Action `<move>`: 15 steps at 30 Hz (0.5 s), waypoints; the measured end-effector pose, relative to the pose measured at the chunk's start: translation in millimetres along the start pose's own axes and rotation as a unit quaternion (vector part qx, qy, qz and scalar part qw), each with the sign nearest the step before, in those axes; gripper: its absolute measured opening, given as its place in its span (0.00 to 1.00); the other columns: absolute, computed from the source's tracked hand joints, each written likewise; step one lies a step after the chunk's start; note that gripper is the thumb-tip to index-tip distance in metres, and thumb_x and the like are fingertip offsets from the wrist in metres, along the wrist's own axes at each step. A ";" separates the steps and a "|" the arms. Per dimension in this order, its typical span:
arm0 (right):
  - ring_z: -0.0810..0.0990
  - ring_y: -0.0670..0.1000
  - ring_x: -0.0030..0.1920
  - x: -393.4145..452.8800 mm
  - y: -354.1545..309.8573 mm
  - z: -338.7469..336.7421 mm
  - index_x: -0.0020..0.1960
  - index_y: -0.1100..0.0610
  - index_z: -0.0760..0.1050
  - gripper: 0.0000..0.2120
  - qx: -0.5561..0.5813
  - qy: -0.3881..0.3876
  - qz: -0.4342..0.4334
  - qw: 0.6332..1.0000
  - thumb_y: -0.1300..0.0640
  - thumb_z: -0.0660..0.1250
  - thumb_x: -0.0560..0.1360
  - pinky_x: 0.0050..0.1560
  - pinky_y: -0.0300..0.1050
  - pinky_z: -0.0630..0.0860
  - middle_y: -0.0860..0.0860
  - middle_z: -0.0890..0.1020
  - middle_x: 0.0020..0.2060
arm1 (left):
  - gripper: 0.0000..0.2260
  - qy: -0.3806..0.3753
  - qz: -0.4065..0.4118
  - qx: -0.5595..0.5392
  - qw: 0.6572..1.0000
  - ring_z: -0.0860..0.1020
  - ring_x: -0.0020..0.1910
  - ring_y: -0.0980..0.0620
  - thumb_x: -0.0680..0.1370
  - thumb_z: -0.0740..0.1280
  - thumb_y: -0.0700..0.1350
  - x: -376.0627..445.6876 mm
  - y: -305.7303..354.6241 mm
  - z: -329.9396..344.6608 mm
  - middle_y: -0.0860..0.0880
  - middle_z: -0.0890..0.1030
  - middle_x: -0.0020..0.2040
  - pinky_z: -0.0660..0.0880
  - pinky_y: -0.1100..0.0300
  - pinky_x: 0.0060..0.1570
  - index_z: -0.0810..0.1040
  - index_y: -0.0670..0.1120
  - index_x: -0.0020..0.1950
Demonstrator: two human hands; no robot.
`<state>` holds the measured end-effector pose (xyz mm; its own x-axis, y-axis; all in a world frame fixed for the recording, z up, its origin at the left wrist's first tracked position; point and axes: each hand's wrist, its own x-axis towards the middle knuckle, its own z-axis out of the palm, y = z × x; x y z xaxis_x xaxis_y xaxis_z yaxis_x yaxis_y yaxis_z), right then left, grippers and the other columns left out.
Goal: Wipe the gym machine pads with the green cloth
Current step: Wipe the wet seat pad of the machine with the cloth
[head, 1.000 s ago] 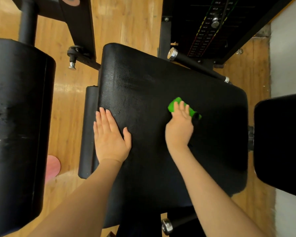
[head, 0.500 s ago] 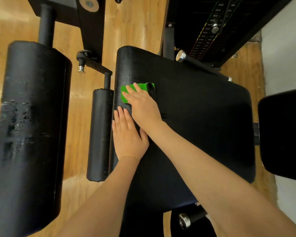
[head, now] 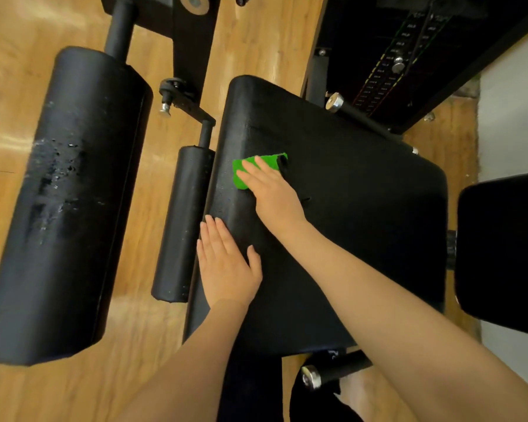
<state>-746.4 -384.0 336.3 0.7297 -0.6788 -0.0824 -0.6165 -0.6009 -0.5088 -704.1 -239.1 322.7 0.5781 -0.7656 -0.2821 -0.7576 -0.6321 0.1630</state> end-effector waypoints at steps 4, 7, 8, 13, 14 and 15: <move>0.55 0.51 0.75 -38.9 32.9 3.0 0.71 0.57 0.65 0.28 0.011 0.024 0.049 0.998 0.75 0.56 0.74 0.70 0.40 0.48 0.51 0.64 0.73 | 0.33 0.015 0.002 -0.007 1.000 0.49 0.78 0.42 0.79 0.56 0.52 -3.6 -2.1 2.8 0.38 0.51 0.78 0.46 0.50 0.75 0.49 0.36 0.78; 0.55 0.50 0.75 -59.5 57.1 -0.8 0.71 0.56 0.65 0.28 0.011 0.030 0.079 0.996 0.75 0.56 0.74 0.70 0.39 0.48 0.50 0.64 0.73 | 0.35 0.031 0.000 -0.013 0.999 0.52 0.78 0.41 0.76 0.49 0.55 -3.6 -2.1 6.9 0.37 0.54 0.78 0.50 0.48 0.75 0.52 0.35 0.77; 0.54 0.49 0.75 -66.3 66.0 -2.6 0.72 0.55 0.64 0.29 0.009 0.026 0.091 0.995 0.75 0.56 0.75 0.70 0.40 0.47 0.49 0.63 0.73 | 0.36 0.032 0.002 -0.014 0.999 0.52 0.78 0.41 0.75 0.48 0.55 -3.7 -1.6 8.0 0.37 0.53 0.78 0.51 0.47 0.75 0.52 0.34 0.77; 0.57 0.51 0.74 -113.9 125.6 -12.2 0.71 0.57 0.67 0.29 0.000 0.051 0.171 0.984 0.76 0.55 0.73 0.74 0.47 0.53 0.51 0.66 0.72 | 0.35 0.045 0.004 -0.015 0.999 0.51 0.78 0.41 0.76 0.53 0.53 -4.7 -1.7 11.3 0.37 0.53 0.78 0.51 0.47 0.76 0.51 0.35 0.77; 0.58 0.52 0.74 -126.9 140.3 -15.1 0.70 0.58 0.67 0.29 -0.006 0.061 0.195 0.979 0.77 0.55 0.72 0.74 0.50 0.55 0.52 0.66 0.71 | 0.35 0.048 0.003 -0.015 0.999 0.52 0.78 0.41 0.76 0.53 0.52 -5.0 -1.8 11.4 0.37 0.53 0.78 0.51 0.47 0.76 0.52 0.35 0.77; 0.59 0.53 0.74 -140.3 154.8 -18.0 0.70 0.58 0.67 0.29 -0.015 0.064 0.221 0.973 0.77 0.56 0.72 0.73 0.52 0.57 0.53 0.66 0.71 | 0.34 0.051 0.003 -0.014 0.999 0.52 0.78 0.40 0.76 0.53 0.52 -4.9 -1.9 12.2 0.37 0.53 0.78 0.51 0.46 0.76 0.52 0.34 0.77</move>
<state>-949.5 -389.4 284.5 0.3504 -0.9194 -0.1788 -0.8714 -0.2500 -0.4221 -709.2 -232.7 312.3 0.6017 -0.7772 -0.1842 -0.7536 -0.6288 0.1916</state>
